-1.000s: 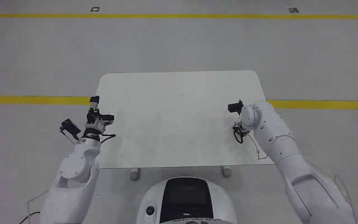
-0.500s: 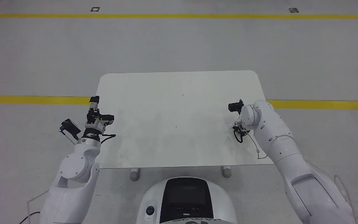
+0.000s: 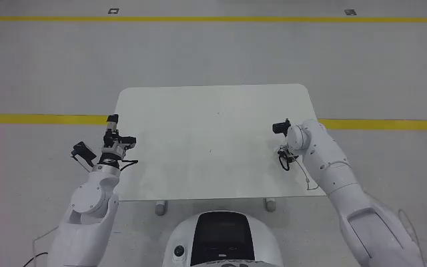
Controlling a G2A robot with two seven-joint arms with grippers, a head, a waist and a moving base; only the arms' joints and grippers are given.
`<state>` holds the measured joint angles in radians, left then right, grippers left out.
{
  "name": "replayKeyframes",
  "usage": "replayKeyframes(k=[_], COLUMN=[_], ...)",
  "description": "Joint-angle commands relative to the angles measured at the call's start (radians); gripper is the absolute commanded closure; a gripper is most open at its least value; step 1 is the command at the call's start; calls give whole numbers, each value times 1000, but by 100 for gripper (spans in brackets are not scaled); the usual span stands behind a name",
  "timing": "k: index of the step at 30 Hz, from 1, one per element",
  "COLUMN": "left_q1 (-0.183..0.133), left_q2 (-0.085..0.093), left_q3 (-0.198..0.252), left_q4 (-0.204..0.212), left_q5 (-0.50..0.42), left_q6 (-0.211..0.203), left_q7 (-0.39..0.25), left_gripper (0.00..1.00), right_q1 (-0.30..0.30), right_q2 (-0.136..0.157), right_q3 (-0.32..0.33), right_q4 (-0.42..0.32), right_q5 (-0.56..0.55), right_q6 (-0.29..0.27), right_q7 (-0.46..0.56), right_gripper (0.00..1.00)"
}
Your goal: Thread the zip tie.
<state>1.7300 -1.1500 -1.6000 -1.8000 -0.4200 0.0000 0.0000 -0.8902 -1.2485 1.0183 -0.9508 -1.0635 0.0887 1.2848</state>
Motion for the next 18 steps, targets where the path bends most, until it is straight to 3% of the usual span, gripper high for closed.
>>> replayKeyframes(k=[1,16,18], left_q1=[0,0,0], left_q2=[0,0,0], left_q3=[0,0,0], left_q4=[0,0,0], left_q5=[0,0,0], left_q6=[0,0,0], left_q7=[0,0,0], left_gripper=[0,0,0], right_q1=[2,31,35], right_q2=[-1,-16,-18], right_q3=[-1,-22,-23], right_q4=[5,62,70], right_q5=[1,7,10], right_q6=[-1,1,5], right_q7=[1,-3,-5], right_gripper=[88,91,95])
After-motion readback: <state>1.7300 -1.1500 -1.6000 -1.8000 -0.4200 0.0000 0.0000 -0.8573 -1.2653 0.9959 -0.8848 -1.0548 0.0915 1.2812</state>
